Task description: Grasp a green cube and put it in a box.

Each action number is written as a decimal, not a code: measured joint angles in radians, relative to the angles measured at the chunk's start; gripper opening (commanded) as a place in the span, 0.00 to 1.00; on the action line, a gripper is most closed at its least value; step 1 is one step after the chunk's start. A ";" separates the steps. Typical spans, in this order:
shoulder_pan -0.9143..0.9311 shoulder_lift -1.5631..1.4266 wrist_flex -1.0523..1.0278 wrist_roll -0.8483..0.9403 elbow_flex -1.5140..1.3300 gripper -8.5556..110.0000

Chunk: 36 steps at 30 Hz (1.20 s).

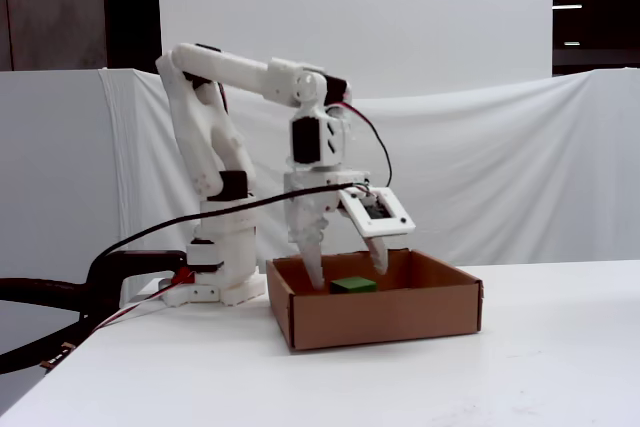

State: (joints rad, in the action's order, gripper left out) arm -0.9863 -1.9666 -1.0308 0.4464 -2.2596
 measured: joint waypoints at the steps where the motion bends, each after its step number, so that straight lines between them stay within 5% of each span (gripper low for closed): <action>1: 0.006 -0.014 -0.017 0.000 0.008 0.36; 21: 0.190 -0.502 -0.150 0.029 -0.046 0.30; 36: 0.517 -0.907 -0.261 0.334 -0.314 0.29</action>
State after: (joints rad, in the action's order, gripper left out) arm -0.4694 -2.8731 -1.2916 0.7808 -2.5740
